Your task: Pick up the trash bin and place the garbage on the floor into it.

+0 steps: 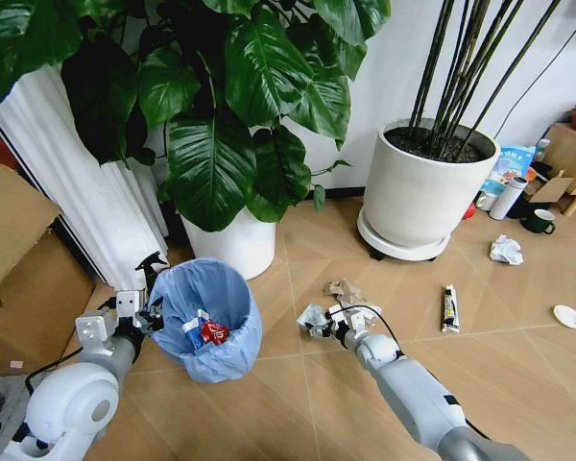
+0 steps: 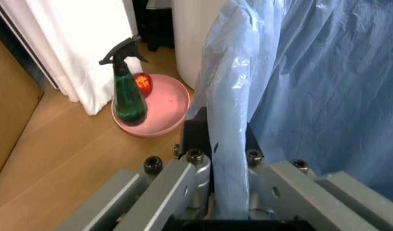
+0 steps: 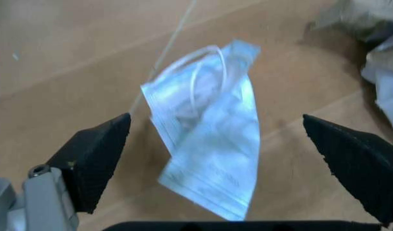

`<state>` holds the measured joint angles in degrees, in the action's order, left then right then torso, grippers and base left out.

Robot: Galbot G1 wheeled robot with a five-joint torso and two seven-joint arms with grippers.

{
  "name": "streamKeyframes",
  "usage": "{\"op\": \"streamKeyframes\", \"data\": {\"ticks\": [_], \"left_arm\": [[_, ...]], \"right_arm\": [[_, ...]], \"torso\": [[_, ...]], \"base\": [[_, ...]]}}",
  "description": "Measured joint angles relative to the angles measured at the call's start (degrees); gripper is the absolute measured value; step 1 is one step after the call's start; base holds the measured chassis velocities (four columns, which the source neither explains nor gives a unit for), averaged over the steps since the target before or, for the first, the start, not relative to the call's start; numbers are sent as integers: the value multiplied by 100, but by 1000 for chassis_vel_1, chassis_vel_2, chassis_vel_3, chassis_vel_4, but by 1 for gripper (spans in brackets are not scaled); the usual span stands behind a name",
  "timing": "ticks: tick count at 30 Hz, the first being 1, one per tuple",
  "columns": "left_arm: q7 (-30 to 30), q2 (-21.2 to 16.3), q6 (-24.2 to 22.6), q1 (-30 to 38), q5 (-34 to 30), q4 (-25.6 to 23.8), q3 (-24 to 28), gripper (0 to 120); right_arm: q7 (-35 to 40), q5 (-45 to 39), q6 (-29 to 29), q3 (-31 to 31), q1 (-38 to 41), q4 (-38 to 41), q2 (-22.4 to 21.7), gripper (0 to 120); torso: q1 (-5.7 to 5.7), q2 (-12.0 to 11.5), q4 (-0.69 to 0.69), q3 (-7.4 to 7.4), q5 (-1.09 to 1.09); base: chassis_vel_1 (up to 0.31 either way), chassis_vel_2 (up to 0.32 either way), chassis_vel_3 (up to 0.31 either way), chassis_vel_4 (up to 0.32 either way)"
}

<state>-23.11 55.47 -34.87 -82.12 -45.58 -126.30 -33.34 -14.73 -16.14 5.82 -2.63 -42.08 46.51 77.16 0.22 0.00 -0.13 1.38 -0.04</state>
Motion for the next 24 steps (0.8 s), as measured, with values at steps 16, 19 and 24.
{"op": "streamKeyframes", "data": {"ticks": [16,19,24], "left_arm": [[2,-12,5,5,-9,-21,4,0],[2,-10,6,-4,-9,-34,1,0],[2,-6,6,-18,-9,-45,-12,0]], "right_arm": [[-169,236,-122,-216,-42,-202,57,40],[-183,269,-148,-238,-25,-261,78,27],[-189,296,-170,-260,-4,-295,93,14]], "torso": [[0,0,0,0,-1],[0,0,-1,0,0],[0,0,0,0,0]], "base": [[0,0,0,0],[0,0,0,0],[0,0,0,0]]}}
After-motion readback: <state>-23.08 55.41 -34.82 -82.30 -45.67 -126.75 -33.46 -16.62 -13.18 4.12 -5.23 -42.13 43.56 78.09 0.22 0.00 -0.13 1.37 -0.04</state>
